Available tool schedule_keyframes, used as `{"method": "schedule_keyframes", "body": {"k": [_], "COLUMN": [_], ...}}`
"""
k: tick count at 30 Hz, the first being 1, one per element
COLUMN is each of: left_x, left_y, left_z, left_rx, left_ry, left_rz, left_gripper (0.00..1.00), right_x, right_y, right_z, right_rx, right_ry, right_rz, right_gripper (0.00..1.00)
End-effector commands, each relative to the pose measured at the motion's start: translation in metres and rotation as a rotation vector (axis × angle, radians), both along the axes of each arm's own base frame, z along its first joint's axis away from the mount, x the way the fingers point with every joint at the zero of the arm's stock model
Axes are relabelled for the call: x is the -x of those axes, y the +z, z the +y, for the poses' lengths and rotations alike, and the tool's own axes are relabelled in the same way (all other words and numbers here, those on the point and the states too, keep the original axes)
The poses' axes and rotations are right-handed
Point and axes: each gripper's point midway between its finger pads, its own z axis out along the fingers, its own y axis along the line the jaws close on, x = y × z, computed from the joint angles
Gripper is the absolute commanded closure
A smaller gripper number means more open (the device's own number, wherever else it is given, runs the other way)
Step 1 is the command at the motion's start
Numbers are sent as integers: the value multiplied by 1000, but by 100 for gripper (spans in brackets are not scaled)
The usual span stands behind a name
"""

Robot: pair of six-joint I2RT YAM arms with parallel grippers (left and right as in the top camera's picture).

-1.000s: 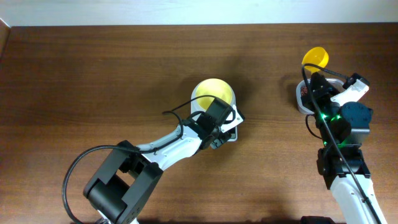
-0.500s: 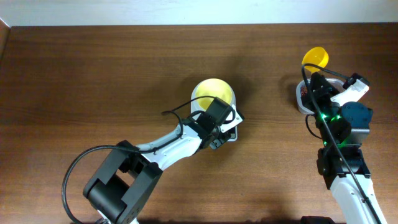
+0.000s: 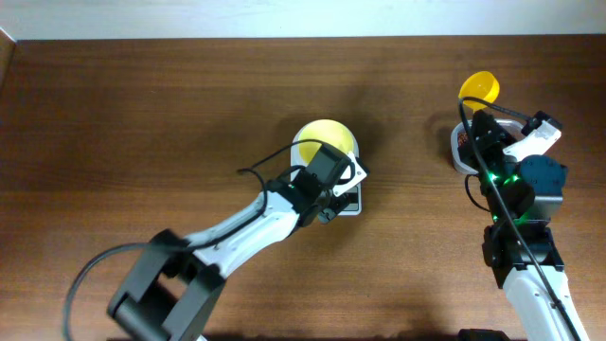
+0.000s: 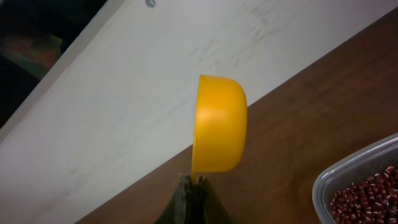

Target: Scoop item into bowl and weigh 50g on scale

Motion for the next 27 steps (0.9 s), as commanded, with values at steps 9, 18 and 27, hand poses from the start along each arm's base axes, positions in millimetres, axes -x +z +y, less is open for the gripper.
{"method": "schedule_keyframes", "body": {"k": [9,18,27], "left_x": [-19,-113,-123], "left_y": [160,237,235], "left_z": [18,197,242], "left_rx": [374,461,445], "left_ry": [181,694,800], "left_rz": [-239,-622,-652], "left_gripper": [100,100,100], "right_x": [-2,-2,-38], "right_y": [14,14,19], "right_z": [-8,-30,-42], "right_rx": [18,26,18], "right_ry": [-34,-160,-219], "right_rz": [-34,-36,-11], "right_gripper": [96,96,96]}}
